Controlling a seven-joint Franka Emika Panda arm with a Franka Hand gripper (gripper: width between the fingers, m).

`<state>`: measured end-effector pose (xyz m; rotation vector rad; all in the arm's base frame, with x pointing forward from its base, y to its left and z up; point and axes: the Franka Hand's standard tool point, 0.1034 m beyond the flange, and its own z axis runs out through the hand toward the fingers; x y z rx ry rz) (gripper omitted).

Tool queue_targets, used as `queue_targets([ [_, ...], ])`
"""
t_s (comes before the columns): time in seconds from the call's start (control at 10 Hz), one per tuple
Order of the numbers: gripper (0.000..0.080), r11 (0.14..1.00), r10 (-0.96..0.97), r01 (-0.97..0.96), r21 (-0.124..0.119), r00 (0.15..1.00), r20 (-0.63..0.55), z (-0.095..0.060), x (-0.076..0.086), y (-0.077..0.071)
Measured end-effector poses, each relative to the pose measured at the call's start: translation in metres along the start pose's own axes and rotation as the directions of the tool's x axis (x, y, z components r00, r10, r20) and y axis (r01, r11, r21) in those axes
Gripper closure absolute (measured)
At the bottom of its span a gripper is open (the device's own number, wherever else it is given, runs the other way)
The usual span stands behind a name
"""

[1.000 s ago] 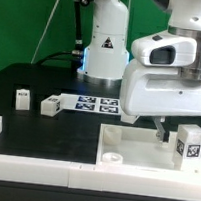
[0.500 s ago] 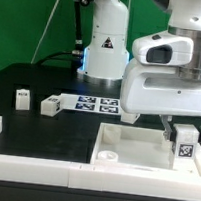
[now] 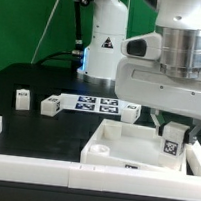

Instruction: Assemble one leg

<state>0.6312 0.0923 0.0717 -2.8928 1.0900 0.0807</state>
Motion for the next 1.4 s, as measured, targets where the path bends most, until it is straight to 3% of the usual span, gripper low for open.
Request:
queue_targets([
  [0.4, 0.0496, 0.984, 0.176, -0.177, -0.031, 0.984, -0.028, -0.0021, 0.0097, 0.0127],
  [0.5, 0.0496, 0.981, 0.190, -0.190, -0.029, 0.981, -0.026, -0.0015, 0.0091, 0.0120],
  [0.6, 0.0314, 0.982, 0.185, -0.185, -0.029, 0.982, -0.026, -0.0009, 0.0088, 0.0119],
  [0.7, 0.0205, 0.982, 0.185, -0.185, -0.030, 0.982, -0.025, -0.0007, 0.0087, 0.0120],
  [1.0, 0.0153, 0.982, 0.185, -0.185, -0.031, 0.982, -0.025, -0.0002, 0.0087, 0.0122],
  [1.4, 0.0151, 0.982, 0.185, -0.185, -0.031, 0.982, -0.025, 0.0004, 0.0086, 0.0124],
])
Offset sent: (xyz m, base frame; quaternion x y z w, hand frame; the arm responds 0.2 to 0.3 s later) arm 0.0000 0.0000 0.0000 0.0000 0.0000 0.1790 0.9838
